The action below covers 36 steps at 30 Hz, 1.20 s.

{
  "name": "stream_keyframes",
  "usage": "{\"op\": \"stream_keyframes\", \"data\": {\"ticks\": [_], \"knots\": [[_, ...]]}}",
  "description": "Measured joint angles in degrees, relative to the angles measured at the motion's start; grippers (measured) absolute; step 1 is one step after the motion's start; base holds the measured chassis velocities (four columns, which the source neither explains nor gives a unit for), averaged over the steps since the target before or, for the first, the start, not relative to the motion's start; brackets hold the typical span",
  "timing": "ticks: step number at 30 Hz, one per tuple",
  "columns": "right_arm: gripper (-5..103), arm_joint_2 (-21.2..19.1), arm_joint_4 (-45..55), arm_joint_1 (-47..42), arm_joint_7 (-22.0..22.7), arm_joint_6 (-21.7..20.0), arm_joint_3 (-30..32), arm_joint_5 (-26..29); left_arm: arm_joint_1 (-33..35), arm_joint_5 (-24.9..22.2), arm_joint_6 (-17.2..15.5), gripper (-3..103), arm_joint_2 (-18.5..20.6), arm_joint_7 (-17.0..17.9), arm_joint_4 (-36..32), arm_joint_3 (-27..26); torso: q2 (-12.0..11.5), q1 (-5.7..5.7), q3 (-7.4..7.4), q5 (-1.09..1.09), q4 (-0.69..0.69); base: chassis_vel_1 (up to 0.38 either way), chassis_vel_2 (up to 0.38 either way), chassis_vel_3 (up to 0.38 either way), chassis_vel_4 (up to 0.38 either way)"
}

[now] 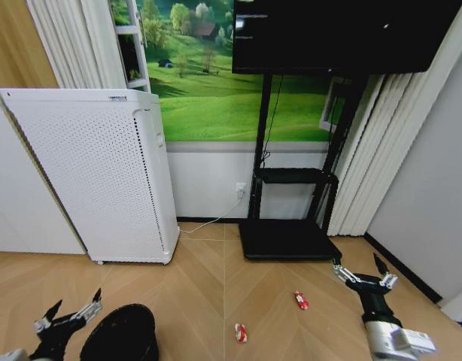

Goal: Pick up the trash bin and place the garbage on the floor into it.

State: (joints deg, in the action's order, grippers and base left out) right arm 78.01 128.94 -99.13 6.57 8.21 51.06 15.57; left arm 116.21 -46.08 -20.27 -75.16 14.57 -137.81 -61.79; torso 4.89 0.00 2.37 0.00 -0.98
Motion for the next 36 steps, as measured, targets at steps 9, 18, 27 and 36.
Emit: {"op": "stream_keyframes", "data": {"ticks": [9,18,27,36], "knots": [[100,-0.73,-2.02,1.64,0.16,-0.81,-0.62,1.50,3.73,-30.66,-14.39,98,-0.70,16.63,-1.34,-5.65,0.00,0.00,0.00,0.01,0.01,0.000,0.000,0.000,0.000],[100,-1.44,-2.73,1.71,0.19,-0.75,-0.62,2.63,0.25,-31.63,-16.83,98,0.52,17.33,5.72,-4.50,0.00,0.00,0.00,-0.01,0.00,0.000,0.000,0.000,0.000],[100,-1.35,-2.12,1.47,0.21,-0.84,-0.94,3.55,-2.83,-29.67,-17.45,98,0.99,15.79,13.94,-0.81,0.00,0.00,0.00,0.00,0.02,0.000,0.000,0.000,0.000],[100,-0.66,-1.06,0.30,-0.38,-0.91,-1.67,2.98,-10.70,-25.11,-17.43,84,3.64,12.69,24.32,1.74,0.00,0.00,0.00,0.00,-0.01,0.000,0.000,0.000,0.000]]}}
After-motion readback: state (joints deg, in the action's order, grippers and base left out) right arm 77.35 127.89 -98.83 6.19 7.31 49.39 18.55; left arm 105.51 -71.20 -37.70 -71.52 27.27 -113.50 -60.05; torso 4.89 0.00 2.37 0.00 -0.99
